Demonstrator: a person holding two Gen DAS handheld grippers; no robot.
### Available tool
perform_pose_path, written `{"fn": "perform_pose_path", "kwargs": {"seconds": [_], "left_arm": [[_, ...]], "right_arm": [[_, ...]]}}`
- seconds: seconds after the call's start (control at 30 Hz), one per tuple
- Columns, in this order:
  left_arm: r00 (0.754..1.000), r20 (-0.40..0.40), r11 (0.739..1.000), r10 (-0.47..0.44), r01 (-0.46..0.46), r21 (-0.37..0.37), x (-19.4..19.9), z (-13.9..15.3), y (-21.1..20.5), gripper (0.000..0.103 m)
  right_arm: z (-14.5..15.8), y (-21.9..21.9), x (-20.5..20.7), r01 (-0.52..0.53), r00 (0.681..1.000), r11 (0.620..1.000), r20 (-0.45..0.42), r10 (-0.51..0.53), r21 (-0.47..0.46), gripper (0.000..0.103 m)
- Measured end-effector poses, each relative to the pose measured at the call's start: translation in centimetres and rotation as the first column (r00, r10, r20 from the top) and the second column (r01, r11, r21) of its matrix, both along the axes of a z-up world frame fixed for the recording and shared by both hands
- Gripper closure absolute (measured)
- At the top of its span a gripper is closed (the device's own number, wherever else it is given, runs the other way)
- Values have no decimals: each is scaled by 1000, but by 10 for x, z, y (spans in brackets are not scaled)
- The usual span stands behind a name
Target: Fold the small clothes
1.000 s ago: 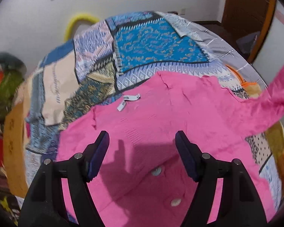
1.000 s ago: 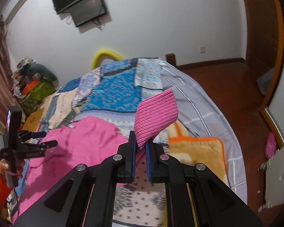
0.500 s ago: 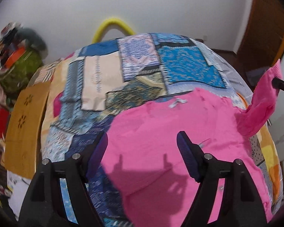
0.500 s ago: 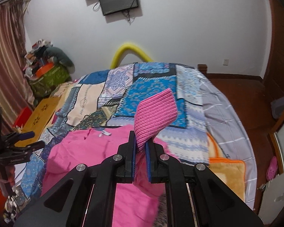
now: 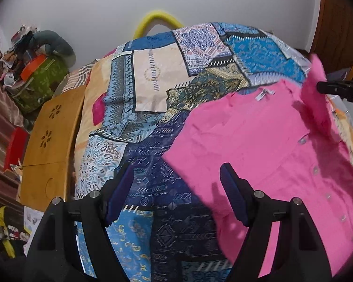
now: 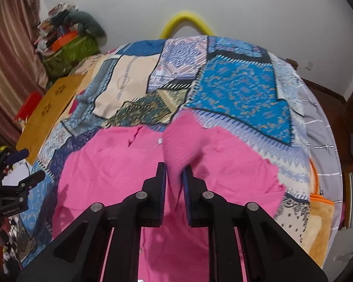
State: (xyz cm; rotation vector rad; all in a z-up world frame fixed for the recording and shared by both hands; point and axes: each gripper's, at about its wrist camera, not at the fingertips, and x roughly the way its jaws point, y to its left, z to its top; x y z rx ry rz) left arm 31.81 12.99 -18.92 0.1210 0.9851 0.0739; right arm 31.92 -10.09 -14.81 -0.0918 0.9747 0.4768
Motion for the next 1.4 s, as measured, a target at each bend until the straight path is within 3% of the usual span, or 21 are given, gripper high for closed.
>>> {"fn": "perform_pose_path", "kwargs": {"seconds": [0.3,0.77,0.83,1.0,1.13,1.4], "left_arm": [[999,-29,1000,16,-17,-21,-1,-12,2,28],[998,-52,999,38,-39,-15,-1,-24,7,28],[997,-56,999,44,-45,-25,0,-26,10,28],[997,-67,998,47,-50,-36,4,-31,11,28],[996,-76,998,49,-52,-37,5,-35,11,28],[998,-51,999,38,-40,-31,-1,-24,6,28]], "right_arm": [[7,-12,-8,-7,1000,1000,-13,7,26,69],[-52,-12,12,2,989,999,-147,6,52,68],[-59,-10,15,10,988,998,-151,-1,56,71],[-66,-6,17,0,989,996,-147,14,92,94],[-52,0,8,-39,997,997,-57,43,60,97],[-20,5,-2,-72,997,991,-2,72,113,98]]}}
